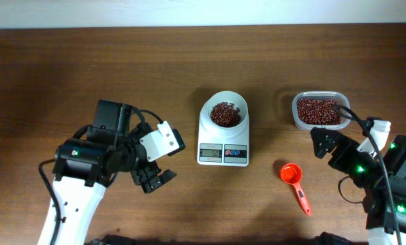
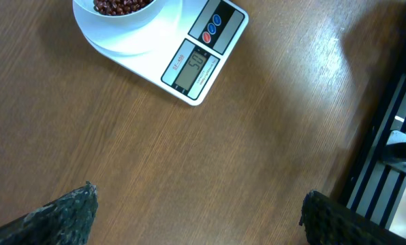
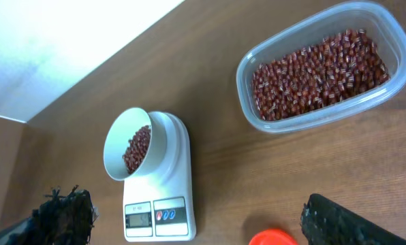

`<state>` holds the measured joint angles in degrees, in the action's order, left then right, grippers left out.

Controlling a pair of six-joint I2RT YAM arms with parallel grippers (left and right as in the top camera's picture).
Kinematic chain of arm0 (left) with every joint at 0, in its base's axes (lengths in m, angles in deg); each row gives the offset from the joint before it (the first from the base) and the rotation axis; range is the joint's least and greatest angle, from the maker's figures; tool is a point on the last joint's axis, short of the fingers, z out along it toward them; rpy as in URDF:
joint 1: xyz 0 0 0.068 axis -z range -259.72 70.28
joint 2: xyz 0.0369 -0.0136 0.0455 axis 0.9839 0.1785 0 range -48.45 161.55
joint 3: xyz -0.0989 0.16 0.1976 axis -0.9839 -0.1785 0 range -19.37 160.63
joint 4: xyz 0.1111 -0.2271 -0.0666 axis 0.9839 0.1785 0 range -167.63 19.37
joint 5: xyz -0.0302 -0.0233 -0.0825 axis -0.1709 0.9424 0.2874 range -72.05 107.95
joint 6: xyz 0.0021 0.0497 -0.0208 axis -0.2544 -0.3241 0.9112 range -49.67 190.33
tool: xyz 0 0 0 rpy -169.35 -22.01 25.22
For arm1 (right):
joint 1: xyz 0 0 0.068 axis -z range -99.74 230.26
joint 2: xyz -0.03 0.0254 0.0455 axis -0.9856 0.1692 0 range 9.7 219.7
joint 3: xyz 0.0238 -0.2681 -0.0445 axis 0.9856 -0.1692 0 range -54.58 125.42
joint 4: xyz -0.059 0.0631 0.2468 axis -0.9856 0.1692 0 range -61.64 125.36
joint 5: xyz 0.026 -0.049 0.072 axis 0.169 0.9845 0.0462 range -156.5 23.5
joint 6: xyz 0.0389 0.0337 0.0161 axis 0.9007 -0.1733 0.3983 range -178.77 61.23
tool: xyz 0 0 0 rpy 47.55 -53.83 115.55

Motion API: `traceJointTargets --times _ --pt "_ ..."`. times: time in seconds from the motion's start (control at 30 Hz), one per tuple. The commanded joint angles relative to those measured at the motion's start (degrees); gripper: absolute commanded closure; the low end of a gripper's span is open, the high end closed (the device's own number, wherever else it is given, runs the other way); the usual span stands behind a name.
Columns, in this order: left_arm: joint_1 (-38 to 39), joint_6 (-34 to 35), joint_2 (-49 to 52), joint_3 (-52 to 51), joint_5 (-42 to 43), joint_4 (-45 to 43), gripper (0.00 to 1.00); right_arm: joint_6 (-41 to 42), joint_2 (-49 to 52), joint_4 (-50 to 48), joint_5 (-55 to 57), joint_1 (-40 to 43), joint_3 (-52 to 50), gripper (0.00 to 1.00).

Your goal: Scoop and weigh 50g on scale

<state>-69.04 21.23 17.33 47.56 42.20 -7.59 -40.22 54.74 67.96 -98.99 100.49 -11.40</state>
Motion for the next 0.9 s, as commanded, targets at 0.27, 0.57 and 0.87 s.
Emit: traceJointTargets --times 0.27,0.57,0.87 --pt "-0.3 -0.5 -0.5 -0.2 1.0 0.1 0.01 -11.1 -16.0 2.2 5.2 -1.8 -1.4 0.01" --pt "-0.3 -0.5 -0.5 -0.2 1.0 0.1 0.01 -18.3 -38.0 -20.8 12.4 -10.5 -23.1 0.01" --pt "-0.3 -0.5 -0.5 -0.2 1.0 0.1 0.01 -18.3 -44.9 -29.3 15.9 -12.0 -36.4 0.01"
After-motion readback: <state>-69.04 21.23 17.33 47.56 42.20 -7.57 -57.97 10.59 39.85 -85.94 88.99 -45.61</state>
